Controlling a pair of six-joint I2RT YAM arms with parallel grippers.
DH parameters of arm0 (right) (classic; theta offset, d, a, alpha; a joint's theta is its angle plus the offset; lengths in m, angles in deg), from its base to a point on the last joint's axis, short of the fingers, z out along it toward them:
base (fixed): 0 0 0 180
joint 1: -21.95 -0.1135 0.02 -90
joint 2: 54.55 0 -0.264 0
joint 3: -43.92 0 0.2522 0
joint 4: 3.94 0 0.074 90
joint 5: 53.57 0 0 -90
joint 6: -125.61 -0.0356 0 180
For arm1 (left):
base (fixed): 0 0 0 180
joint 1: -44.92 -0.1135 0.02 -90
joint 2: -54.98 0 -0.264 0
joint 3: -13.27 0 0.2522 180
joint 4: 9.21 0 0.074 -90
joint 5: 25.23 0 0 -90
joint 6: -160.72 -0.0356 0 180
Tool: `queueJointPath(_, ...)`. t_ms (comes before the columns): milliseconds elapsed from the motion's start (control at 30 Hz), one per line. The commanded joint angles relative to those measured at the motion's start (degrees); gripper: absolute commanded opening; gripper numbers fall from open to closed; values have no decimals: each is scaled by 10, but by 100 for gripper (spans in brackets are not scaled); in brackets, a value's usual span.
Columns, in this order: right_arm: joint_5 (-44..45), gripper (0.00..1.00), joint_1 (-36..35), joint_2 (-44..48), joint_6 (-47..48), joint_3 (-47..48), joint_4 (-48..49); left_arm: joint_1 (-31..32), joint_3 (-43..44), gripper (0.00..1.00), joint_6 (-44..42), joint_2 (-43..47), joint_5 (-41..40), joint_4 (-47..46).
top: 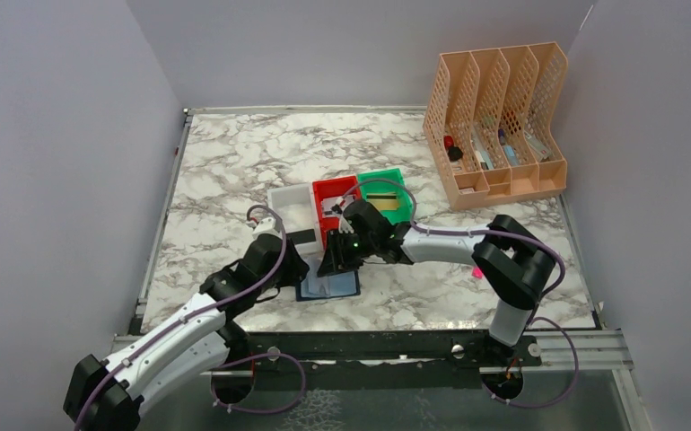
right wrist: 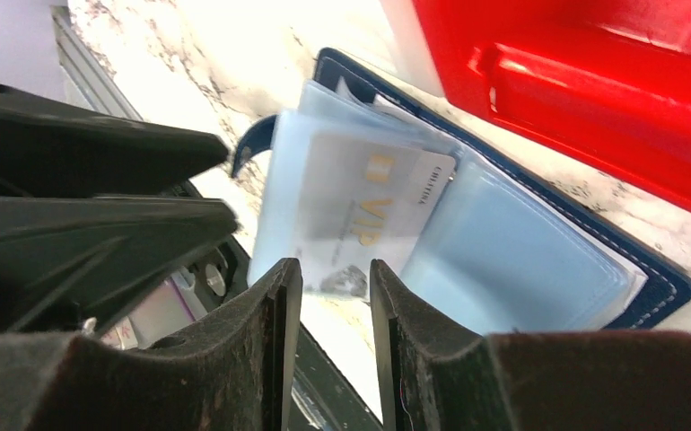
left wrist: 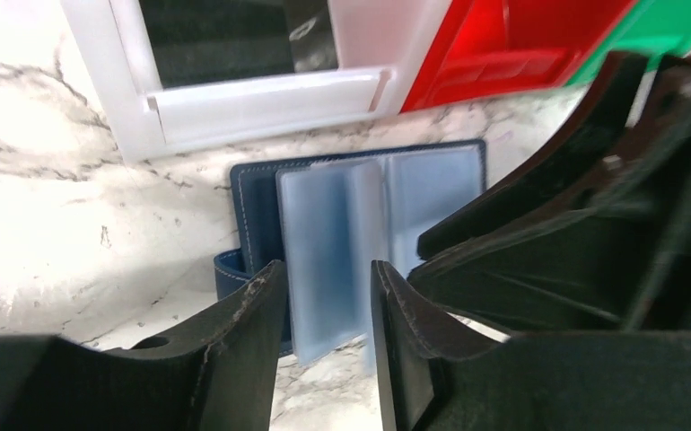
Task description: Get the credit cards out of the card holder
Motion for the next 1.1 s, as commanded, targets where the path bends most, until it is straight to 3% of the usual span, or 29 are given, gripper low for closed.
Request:
queueJointPath(0, 26, 38, -4, -9, 5, -25, -5, 2, 25, 44, 0, 28, -40, 21)
queueJointPath(333, 5, 37, -4, -24, -8, -40, 29, 2, 8, 44, -10, 33, 5, -25)
queueJointPath(600, 3, 35, -3, -25, -32, -60, 67, 2, -10, 38, -23, -90, 95, -110)
queueJointPath(833, -22, 30, -2, -1, -13, -70, 100, 2, -22, 28, -20, -143, 81, -116)
queueJointPath(1067, -13, 33, -3, -36, -19, -45, 69, 2, -37, 23, -6, -134, 59, -98)
